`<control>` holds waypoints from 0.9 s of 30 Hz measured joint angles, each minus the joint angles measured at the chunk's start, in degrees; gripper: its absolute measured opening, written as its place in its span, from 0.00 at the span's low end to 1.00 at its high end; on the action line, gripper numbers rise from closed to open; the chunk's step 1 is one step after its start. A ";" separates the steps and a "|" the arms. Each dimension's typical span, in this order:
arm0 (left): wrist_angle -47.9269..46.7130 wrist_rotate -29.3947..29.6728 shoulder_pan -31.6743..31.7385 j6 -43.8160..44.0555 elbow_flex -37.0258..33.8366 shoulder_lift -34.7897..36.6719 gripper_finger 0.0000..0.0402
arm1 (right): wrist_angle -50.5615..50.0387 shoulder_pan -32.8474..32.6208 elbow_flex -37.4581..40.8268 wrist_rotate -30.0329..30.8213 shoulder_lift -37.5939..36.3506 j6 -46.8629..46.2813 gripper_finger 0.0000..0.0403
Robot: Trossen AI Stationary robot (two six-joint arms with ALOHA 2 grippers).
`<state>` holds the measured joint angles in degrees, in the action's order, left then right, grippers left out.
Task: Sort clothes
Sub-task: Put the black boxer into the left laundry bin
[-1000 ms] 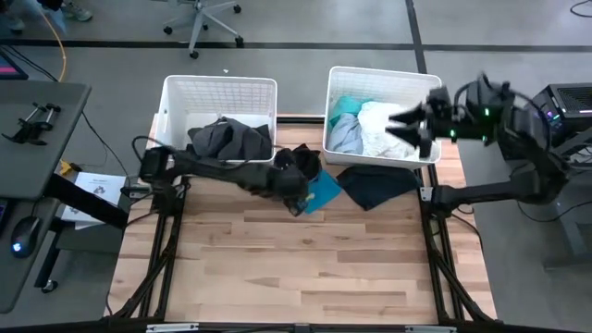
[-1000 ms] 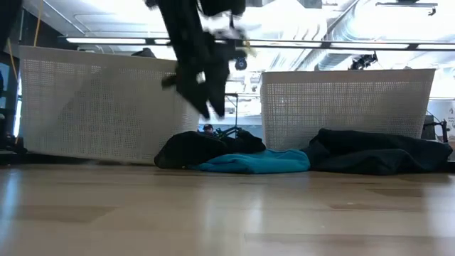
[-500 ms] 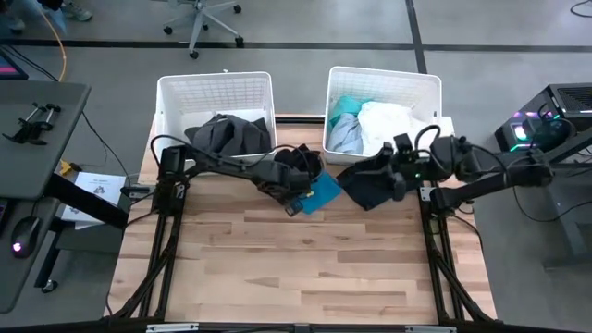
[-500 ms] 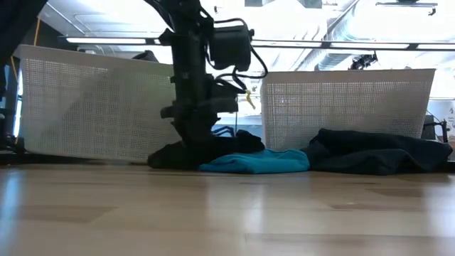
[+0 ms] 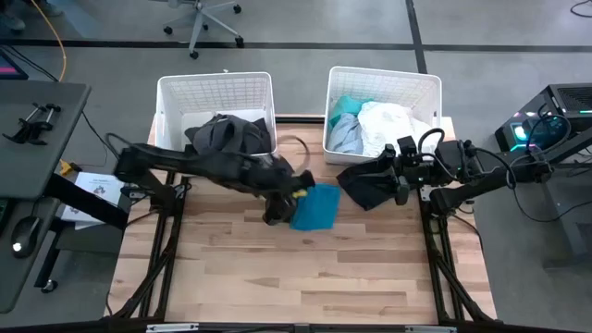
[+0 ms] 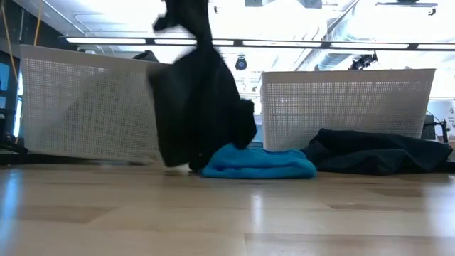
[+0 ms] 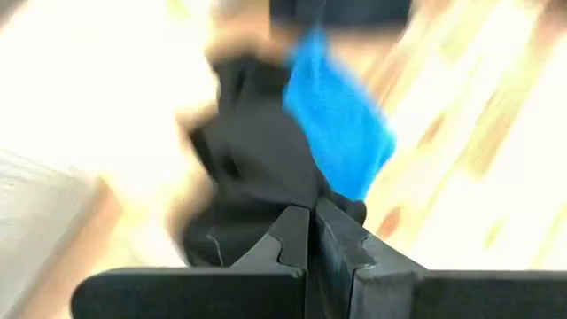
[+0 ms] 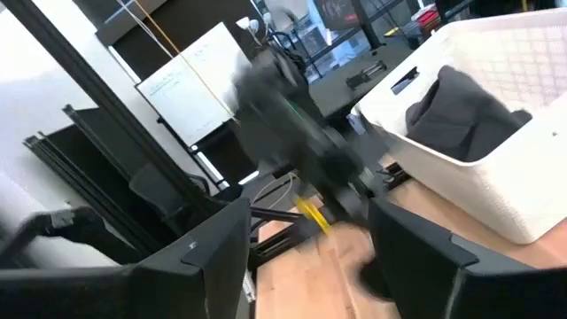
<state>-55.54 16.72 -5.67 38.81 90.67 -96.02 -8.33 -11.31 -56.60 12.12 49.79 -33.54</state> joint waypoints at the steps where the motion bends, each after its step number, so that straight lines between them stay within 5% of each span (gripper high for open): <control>1: -0.05 1.88 -0.29 0.08 1.01 2.15 0.00 | 0.03 0.00 0.00 0.43 0.07 0.25 0.54; 10: -0.32 25.16 1.69 -9.30 9.26 17.85 0.00 | -0.10 0.00 0.00 2.82 1.46 0.34 0.54; 15: -1.94 32.42 7.63 -15.40 10.19 23.86 0.00 | -0.19 0.00 0.00 2.77 2.23 -1.74 0.54; 22: -20.34 24.46 19.07 -9.64 7.38 25.96 0.00 | -0.51 0.00 0.00 2.73 2.79 -2.25 0.54; 27: -23.36 17.73 23.93 -8.08 -3.69 25.98 0.00 | -0.68 0.00 0.00 2.75 2.79 -1.45 0.54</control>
<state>-78.90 34.45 18.26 30.73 86.98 -70.04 -9.02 -11.31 -56.60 14.87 52.58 -34.99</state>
